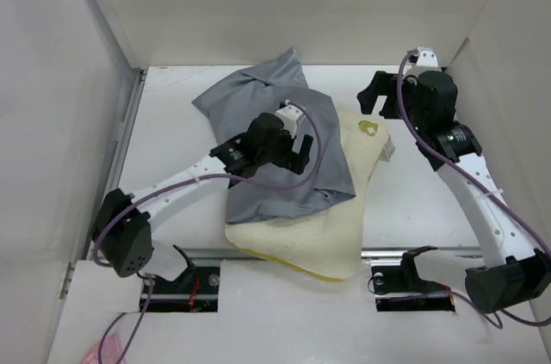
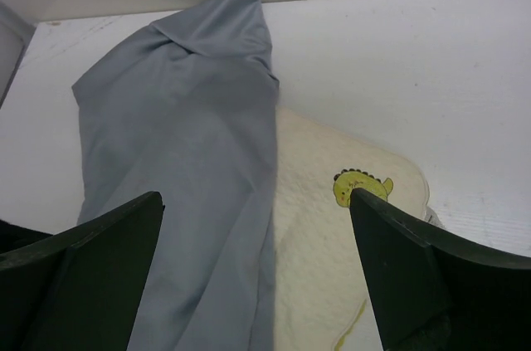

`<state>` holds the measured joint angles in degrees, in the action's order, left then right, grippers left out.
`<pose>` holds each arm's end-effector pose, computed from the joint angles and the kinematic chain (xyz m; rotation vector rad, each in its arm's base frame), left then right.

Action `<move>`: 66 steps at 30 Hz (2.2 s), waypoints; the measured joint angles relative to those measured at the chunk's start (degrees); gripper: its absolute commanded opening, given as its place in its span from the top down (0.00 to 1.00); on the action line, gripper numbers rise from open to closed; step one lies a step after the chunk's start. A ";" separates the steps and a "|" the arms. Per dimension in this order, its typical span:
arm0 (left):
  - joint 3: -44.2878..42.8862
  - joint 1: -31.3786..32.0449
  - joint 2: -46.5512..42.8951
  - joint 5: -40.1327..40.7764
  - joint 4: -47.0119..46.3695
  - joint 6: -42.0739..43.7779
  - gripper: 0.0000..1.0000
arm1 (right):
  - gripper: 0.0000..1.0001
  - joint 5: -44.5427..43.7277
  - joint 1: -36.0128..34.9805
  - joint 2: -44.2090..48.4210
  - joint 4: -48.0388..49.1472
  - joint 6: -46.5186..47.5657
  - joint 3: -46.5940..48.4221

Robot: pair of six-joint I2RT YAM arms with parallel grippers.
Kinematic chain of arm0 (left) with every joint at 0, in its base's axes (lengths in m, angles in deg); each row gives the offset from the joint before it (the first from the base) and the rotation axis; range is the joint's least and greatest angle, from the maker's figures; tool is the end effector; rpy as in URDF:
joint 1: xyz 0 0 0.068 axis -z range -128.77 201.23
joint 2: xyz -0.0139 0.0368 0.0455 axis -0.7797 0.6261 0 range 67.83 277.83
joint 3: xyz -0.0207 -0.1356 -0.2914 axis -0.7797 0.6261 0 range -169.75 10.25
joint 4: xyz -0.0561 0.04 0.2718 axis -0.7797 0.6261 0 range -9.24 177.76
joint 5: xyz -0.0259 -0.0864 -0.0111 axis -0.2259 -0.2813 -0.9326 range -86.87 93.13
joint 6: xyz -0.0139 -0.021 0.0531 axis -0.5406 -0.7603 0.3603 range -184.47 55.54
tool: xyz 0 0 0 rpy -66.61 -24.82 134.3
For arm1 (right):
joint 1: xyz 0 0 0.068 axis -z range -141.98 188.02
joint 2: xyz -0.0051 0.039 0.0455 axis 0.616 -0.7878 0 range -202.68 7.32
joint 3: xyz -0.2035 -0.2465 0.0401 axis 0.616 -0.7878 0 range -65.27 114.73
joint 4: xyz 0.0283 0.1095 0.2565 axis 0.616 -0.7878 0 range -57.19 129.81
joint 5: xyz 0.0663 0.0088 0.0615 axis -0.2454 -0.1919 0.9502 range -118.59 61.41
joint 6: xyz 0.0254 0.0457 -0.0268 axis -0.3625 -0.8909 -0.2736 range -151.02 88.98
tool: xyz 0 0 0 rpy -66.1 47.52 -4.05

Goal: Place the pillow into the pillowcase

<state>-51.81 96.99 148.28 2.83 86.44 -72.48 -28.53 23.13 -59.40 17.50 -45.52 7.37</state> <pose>0.2404 -0.2471 0.3496 0.6640 1.9319 -0.6040 0.2560 0.0680 0.4568 -0.0071 1.8719 0.3563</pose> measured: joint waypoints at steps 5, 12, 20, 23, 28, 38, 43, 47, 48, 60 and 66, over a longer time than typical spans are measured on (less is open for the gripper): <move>-1.49 0.28 9.97 1.51 3.82 0.72 0.10 | 0.01 -0.90 0.00 1.25 -1.36 -2.45 -1.03; -2.14 0.15 15.37 2.73 4.22 2.40 1.00 | 0.01 -6.29 0.00 1.31 -7.74 -7.96 -9.75; -6.56 -1.31 15.61 5.22 6.60 0.00 1.00 | 0.06 -7.02 0.00 1.05 -7.15 -12.61 -22.62; -8.96 -3.23 15.61 5.33 7.04 -0.02 1.00 | 0.06 -6.45 0.00 -2.27 -5.33 -13.64 -24.33; -13.09 -5.73 15.63 5.68 7.89 0.02 1.00 | 0.18 -5.14 0.00 -12.48 2.56 -15.63 -24.83; -14.60 -8.13 15.96 2.80 8.35 0.02 1.00 | 1.00 -3.30 1.75 -26.69 12.61 -21.77 -17.86; -14.64 -9.11 16.52 -0.28 7.82 -0.33 1.00 | 1.00 -10.82 5.07 -25.49 5.81 -23.45 -13.88; -16.06 -11.93 16.52 -0.24 8.55 0.26 0.79 | 1.00 -22.23 10.97 -25.44 -2.69 -23.23 -8.59; -16.52 -12.52 16.52 -0.39 8.79 0.50 0.68 | 1.00 -24.61 12.85 -25.44 -3.87 -22.69 -7.80; -23.41 -27.56 19.80 1.20 12.33 -5.77 0.00 | 0.00 -30.95 6.49 -24.17 -9.07 -6.60 0.31; -33.24 -38.73 33.27 4.72 13.66 -10.47 0.00 | 0.00 -22.43 0.28 -17.22 -9.86 -4.79 1.46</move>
<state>-85.06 58.26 181.55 7.55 100.10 -82.95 -50.96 23.41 -76.63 7.64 -50.31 8.83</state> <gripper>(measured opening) 0.997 0.998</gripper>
